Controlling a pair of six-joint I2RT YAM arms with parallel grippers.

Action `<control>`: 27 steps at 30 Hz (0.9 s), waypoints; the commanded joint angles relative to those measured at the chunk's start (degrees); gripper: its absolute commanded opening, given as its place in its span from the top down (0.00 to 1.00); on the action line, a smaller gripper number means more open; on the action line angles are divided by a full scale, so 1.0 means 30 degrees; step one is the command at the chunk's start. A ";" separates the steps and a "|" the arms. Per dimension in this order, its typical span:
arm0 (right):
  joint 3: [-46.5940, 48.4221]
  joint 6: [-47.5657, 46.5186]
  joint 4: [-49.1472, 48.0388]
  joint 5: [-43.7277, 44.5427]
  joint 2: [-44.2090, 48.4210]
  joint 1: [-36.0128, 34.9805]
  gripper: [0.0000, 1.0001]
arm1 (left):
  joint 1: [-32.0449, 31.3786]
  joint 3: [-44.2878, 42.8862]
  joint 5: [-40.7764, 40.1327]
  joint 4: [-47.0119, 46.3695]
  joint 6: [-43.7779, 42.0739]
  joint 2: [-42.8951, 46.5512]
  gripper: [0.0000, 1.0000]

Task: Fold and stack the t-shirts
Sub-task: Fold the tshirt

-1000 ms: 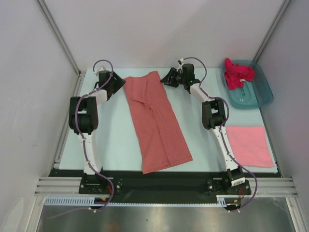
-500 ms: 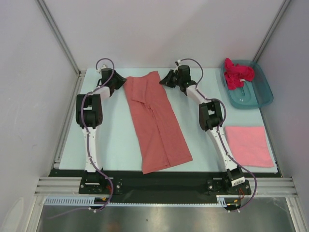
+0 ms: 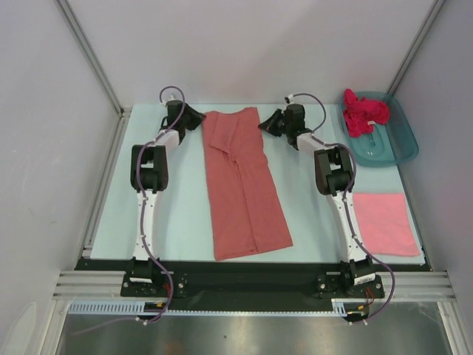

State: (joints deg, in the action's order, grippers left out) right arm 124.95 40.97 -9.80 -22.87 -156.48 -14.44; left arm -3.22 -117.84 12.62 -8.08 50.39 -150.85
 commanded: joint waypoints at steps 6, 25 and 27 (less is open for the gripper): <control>-0.5318 -0.0092 -0.2239 0.1678 0.3469 0.1441 1.00 | -0.2323 -0.4716 -0.0513 -0.0677 0.2274 -0.2301 0.72; 0.0070 -0.2053 0.4108 0.0532 0.1944 0.2234 0.69 | -0.1886 -0.6425 -0.2860 0.1660 0.1548 -0.1988 0.39; 0.0304 -0.2958 0.6793 0.1379 0.2910 0.2351 0.51 | -0.1593 -0.5605 -0.2831 0.3620 -0.0029 -0.0320 0.35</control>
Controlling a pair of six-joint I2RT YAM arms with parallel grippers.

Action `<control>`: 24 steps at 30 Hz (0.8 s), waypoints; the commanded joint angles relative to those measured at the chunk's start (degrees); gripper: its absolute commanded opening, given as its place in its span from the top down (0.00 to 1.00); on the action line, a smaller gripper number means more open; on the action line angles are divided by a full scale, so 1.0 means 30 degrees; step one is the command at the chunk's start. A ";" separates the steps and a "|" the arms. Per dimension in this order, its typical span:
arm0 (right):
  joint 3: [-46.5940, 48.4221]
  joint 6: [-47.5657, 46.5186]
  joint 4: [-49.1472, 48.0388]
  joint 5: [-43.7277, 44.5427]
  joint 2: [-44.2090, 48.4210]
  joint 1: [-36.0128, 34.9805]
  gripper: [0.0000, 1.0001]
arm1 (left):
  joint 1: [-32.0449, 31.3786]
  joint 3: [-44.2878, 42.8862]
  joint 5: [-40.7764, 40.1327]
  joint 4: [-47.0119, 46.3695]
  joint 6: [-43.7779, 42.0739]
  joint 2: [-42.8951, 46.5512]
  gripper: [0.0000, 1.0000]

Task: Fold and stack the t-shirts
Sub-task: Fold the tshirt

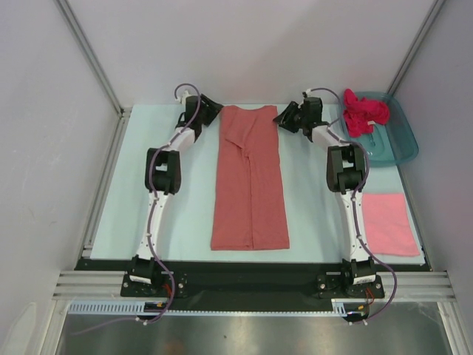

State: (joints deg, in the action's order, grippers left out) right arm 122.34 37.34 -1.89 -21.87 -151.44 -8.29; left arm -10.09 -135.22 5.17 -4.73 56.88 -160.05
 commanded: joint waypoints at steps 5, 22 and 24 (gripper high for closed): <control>0.0533 -0.3540 0.9969 0.4824 0.4094 0.0421 0.31 | 0.1282 0.4718 0.0092 0.4945 -0.5362 0.8367 0.33; -2.5128 -0.1874 0.7897 0.2867 2.2375 -0.3705 0.24 | -0.3695 3.4781 0.2292 0.2632 -0.4372 3.0492 0.34; -2.6449 -0.1290 0.7721 0.2574 2.4631 -0.4176 0.25 | -0.4484 3.6862 0.1970 0.2837 -0.3673 3.2396 0.34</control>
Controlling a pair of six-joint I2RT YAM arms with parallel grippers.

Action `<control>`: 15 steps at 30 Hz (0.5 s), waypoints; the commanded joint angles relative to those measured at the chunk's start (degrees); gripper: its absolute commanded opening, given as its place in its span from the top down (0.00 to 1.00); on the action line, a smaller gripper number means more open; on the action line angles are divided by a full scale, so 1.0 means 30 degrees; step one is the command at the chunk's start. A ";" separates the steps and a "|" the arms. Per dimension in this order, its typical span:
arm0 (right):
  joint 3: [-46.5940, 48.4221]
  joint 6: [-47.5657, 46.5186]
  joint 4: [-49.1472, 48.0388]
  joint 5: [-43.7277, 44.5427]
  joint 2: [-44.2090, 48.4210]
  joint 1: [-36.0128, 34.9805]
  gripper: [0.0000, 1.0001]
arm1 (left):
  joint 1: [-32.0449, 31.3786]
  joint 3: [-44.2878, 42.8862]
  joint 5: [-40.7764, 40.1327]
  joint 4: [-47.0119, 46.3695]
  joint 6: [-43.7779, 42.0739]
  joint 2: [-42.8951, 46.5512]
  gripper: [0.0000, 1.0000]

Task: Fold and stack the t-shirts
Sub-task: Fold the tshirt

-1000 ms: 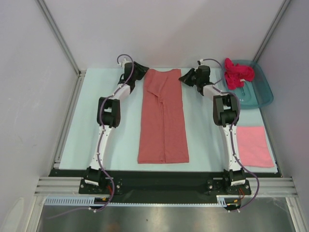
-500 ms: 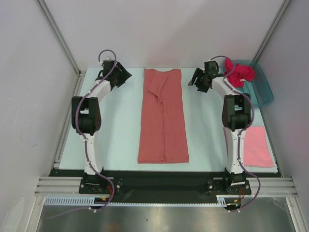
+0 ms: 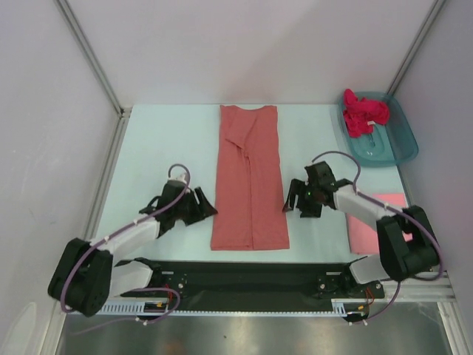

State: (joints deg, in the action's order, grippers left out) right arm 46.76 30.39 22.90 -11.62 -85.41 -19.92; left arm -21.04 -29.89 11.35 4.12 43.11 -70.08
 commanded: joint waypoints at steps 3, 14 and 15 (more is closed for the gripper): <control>-0.3132 0.1440 -0.0104 -0.0728 0.5260 -0.1267 0.25 | -0.1889 0.3981 -0.0620 -0.0027 0.1681 0.4951 0.35; -0.8260 0.3052 -0.2443 -0.2601 0.8372 -0.2089 0.29 | -0.3270 0.6917 -0.0708 0.1203 0.2738 0.7659 0.40; -0.8379 0.3053 -0.2562 -0.2631 0.8110 -0.2177 0.29 | -0.3532 0.6858 -0.1115 0.1437 0.2796 0.7600 0.41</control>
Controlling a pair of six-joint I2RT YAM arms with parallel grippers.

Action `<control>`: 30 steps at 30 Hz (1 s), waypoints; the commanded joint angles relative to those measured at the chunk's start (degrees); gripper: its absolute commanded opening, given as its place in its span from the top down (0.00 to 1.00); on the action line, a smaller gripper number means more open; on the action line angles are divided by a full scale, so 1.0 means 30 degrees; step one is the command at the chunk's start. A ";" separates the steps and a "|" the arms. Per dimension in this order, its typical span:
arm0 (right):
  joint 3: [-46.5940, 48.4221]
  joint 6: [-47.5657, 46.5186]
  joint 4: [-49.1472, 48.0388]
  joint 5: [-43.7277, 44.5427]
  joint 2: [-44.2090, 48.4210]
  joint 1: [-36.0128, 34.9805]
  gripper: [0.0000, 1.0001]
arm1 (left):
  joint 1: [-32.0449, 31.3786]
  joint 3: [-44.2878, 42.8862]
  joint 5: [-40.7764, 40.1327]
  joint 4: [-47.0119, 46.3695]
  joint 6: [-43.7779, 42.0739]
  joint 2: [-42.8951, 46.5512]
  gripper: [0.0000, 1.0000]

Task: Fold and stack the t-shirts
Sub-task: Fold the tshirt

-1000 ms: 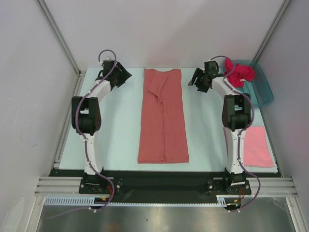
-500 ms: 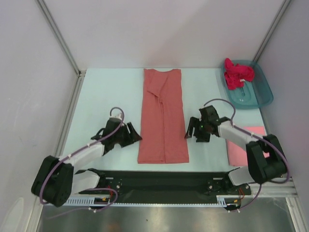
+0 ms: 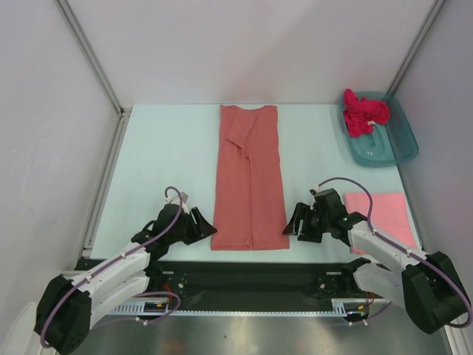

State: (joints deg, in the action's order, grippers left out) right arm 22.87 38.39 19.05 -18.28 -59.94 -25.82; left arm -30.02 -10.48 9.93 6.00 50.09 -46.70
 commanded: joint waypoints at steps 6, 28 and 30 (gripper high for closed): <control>-0.1177 0.0884 -0.2218 -0.1053 -0.0470 -0.0531 0.35 | -0.1855 0.0652 -0.1377 0.1046 0.1322 -0.0752 0.46; -0.2526 0.2349 -0.2188 -0.0878 0.0292 -0.1441 0.54 | -0.4114 0.1559 -0.2404 0.0784 0.2875 -0.0958 0.58; -0.2818 0.2525 -0.2277 -0.0878 0.0439 -0.1441 0.56 | -0.4143 0.1618 -0.2403 0.0812 0.2846 -0.0929 0.59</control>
State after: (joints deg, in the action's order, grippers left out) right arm 16.80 45.43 10.09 -22.20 -58.92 -29.65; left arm -41.78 -8.38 3.29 2.48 58.83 -48.25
